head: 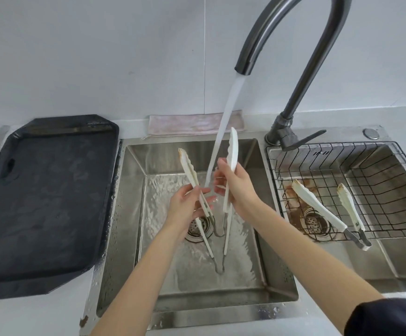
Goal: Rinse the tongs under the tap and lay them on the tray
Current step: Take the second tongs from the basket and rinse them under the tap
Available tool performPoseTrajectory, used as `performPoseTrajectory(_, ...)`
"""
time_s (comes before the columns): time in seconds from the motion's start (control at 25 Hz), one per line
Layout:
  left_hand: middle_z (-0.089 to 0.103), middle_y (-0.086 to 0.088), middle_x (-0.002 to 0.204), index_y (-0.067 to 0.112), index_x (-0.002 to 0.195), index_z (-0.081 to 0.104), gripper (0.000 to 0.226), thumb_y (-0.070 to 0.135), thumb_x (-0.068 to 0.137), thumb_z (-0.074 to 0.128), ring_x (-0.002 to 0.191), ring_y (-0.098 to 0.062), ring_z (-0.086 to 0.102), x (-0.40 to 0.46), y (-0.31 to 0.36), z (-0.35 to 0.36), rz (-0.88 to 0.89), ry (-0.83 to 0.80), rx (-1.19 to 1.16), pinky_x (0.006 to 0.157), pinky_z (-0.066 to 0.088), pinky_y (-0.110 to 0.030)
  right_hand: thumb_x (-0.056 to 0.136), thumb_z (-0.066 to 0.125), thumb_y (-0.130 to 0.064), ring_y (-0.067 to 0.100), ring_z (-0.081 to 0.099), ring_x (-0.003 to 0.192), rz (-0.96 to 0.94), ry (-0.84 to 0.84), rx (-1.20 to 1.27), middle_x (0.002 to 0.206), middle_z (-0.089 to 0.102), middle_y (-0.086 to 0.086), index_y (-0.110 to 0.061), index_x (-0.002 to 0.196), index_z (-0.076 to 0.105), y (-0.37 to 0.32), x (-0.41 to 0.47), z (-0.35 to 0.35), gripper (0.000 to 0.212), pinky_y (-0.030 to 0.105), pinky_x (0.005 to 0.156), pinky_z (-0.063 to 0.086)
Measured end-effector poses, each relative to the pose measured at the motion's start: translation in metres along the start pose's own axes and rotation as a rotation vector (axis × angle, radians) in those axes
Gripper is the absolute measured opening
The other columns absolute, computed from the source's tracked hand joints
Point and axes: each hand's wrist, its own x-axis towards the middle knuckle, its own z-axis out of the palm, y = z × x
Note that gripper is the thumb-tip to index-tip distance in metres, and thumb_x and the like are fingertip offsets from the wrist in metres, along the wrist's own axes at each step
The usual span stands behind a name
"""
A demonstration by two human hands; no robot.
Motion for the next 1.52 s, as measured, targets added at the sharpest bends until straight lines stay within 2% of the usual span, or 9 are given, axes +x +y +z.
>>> performPoseTrajectory(0.24,0.054,-0.031,0.127,-0.005,0.126,0.047,0.035,0.011,0.097,0.037,0.057,-0.011,0.068,0.010,-0.004,0.029,-0.156,-0.080,-0.100,0.057,0.059,-0.026,0.094,0.048,-0.028,0.004,0.036,0.035,-0.091,0.036,-0.015,0.057,0.039,-0.003,-0.013,0.089,0.053,-0.005,-0.015,-0.015,0.017,0.017,0.039,0.033)
performPoseTrajectory(0.4,0.050,-0.028,0.134,-0.003,0.131,0.043,0.036,0.008,0.098,0.035,0.056,-0.011,0.068,0.009,-0.003,0.041,-0.220,-0.116,-0.189,0.060,0.060,-0.026,0.097,0.044,-0.026,0.003,0.033,0.034,-0.121,0.027,-0.041,0.056,0.040,-0.003,-0.012,0.088,0.054,-0.013,-0.013,-0.021,0.019,0.017,0.039,0.030)
performPoseTrajectory(0.56,0.063,-0.020,0.110,-0.002,0.127,0.046,0.033,0.004,0.096,0.038,0.076,-0.021,0.065,0.012,-0.003,0.039,-0.250,-0.131,-0.231,0.063,0.060,-0.030,0.097,0.043,-0.027,0.001,0.035,0.035,-0.154,0.083,-0.126,0.060,0.043,-0.004,-0.010,0.099,0.050,-0.007,-0.009,-0.025,0.019,0.016,0.039,0.031)
performPoseTrajectory(0.68,0.064,-0.012,0.091,0.005,0.098,0.054,0.011,0.003,0.093,0.043,0.082,-0.023,0.064,0.014,-0.001,0.035,-0.262,-0.116,-0.258,0.066,0.059,-0.035,0.098,0.039,-0.030,0.004,0.042,0.043,-0.167,0.224,-0.257,0.067,0.047,-0.005,-0.016,0.109,0.047,0.001,0.000,-0.030,0.020,0.018,0.041,0.034)
performPoseTrajectory(0.96,0.062,-0.001,0.083,0.016,0.085,0.054,0.006,0.015,0.091,0.052,0.080,-0.014,0.064,0.021,0.014,0.034,-0.124,-0.105,-0.124,0.072,0.052,-0.027,0.101,0.024,-0.033,0.009,0.023,0.045,0.162,0.282,-0.112,0.058,0.029,-0.002,-0.014,0.094,0.050,0.023,0.015,-0.041,0.032,0.015,0.031,0.022)
performPoseTrajectory(1.16,0.057,0.000,0.081,0.009,0.107,0.049,0.020,0.018,0.090,0.054,0.074,-0.010,0.060,0.034,0.021,0.038,-0.078,-0.123,-0.082,0.058,0.052,-0.018,0.101,0.024,-0.033,0.002,0.025,0.021,0.398,0.190,0.023,0.057,0.033,-0.001,-0.008,0.091,0.052,0.034,0.012,-0.037,0.039,0.012,0.029,0.019)
performPoseTrajectory(1.24,0.055,0.001,0.080,0.010,0.110,0.048,0.023,0.018,0.090,0.056,0.071,-0.009,0.058,0.036,0.023,0.041,-0.058,-0.122,-0.052,0.058,0.051,-0.018,0.101,0.027,-0.033,0.005,0.028,0.024,0.487,0.167,-0.005,0.053,0.037,0.000,-0.011,0.077,0.051,0.043,0.014,-0.037,0.040,0.013,0.031,0.021)
performPoseTrajectory(1.36,0.055,0.001,0.081,0.010,0.113,0.050,0.028,0.026,0.090,0.054,0.069,-0.011,0.058,0.040,0.025,0.045,-0.060,-0.091,-0.008,0.061,0.053,-0.020,0.097,0.033,-0.032,0.008,0.033,0.025,0.555,0.112,-0.001,0.041,0.042,-0.002,-0.011,0.089,0.053,0.059,0.020,-0.037,0.030,0.013,0.028,0.027)
performPoseTrajectory(1.52,0.053,-0.002,0.075,0.016,0.088,0.057,0.029,0.042,0.092,0.044,0.068,-0.014,0.052,0.043,0.029,0.053,-0.096,-0.010,0.030,0.077,0.046,-0.032,0.098,0.033,-0.033,0.008,0.033,0.024,0.553,0.088,0.038,0.033,0.042,-0.005,-0.011,0.086,0.053,0.062,0.021,-0.040,0.032,0.014,0.028,0.027)
